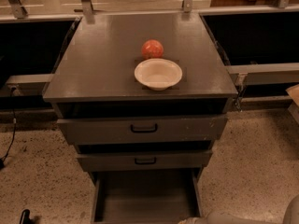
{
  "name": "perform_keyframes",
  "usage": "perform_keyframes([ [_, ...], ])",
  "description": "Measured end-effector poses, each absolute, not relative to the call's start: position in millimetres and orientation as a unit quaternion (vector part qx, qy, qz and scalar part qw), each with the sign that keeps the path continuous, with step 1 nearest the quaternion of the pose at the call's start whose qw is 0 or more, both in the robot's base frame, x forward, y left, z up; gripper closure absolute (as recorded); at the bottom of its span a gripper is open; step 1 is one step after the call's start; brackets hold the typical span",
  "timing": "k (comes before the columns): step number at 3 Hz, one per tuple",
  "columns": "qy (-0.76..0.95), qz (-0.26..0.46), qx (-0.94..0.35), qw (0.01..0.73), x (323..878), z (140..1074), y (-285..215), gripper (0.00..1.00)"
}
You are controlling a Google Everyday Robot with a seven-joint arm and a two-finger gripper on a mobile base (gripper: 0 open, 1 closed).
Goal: Close bottom drawer
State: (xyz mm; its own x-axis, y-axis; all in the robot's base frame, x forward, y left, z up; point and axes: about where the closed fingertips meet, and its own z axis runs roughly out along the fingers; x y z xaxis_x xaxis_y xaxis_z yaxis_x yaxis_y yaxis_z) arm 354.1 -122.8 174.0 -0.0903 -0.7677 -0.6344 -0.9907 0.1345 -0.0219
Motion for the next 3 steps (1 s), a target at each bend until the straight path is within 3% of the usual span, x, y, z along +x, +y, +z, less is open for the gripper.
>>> perform_keyframes([
  [1,0.707,0.214,-0.622,0.261,354.1,174.0,-122.8,0.11],
  [2,0.707,0.214,-0.622,0.261,354.1,174.0,-122.8,0.0],
  [3,0.707,0.214,-0.622,0.261,354.1,174.0,-122.7,0.0],
])
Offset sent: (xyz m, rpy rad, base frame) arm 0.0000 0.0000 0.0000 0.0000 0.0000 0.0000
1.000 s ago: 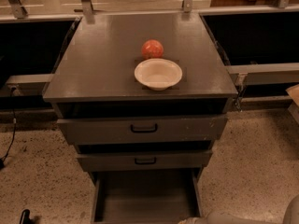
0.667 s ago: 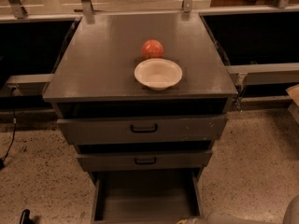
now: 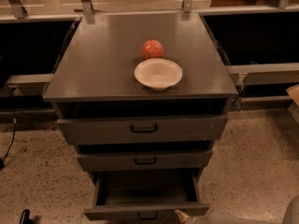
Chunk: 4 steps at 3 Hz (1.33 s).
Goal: Close bottom drawer
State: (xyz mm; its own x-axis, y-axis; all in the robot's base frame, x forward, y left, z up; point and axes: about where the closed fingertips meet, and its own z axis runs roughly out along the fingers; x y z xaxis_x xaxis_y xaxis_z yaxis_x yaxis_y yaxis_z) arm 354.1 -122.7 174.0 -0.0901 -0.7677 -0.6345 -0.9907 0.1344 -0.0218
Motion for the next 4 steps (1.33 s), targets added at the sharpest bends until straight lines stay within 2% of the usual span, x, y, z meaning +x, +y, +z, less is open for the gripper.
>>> perform_keyframes([
  [1,0.696,0.219,-0.63,0.266,358,166,-116,0.19],
  [4,0.688,0.196,-0.624,0.315,407,146,-116,0.89],
])
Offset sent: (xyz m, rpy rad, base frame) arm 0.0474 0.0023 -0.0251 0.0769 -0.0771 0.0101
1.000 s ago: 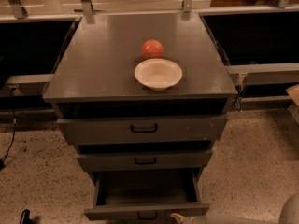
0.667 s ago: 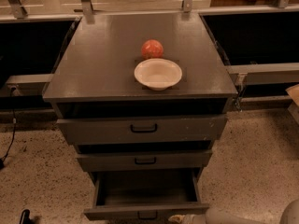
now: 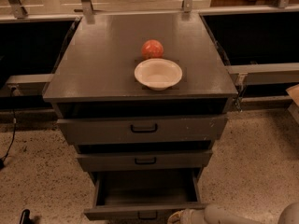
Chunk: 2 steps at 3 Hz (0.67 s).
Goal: Close bottom drawer
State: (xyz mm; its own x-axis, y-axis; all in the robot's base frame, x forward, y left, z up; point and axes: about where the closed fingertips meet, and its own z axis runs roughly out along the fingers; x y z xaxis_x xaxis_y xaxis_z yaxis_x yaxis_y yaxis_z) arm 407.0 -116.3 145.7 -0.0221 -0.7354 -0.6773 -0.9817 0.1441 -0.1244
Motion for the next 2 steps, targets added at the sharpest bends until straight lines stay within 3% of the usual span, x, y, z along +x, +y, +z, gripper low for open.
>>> perform_keyframes([
  [1,0.687,0.184,-0.622,0.327,422.8,145.9,-115.1,0.78],
  [2,0.687,0.184,-0.622,0.327,422.8,145.9,-115.0,0.55],
])
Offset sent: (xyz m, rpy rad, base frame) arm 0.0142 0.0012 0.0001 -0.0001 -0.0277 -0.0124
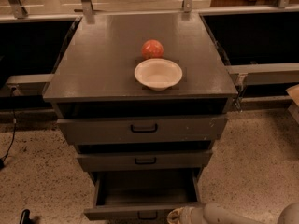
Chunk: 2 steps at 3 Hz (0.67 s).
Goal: Close bottom drawer
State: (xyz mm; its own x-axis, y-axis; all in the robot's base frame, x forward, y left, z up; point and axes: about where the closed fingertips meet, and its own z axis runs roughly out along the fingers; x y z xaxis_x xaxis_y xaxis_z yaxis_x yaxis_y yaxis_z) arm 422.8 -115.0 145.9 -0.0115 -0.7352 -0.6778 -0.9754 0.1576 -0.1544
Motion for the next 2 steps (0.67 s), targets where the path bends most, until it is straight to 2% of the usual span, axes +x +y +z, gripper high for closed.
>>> perform_keyframes([
  [1,0.687,0.184,-0.622,0.327,422.8,145.9,-115.0,0.24],
  [2,0.687,0.184,-0.623,0.327,422.4,145.4,-114.5,0.0],
])
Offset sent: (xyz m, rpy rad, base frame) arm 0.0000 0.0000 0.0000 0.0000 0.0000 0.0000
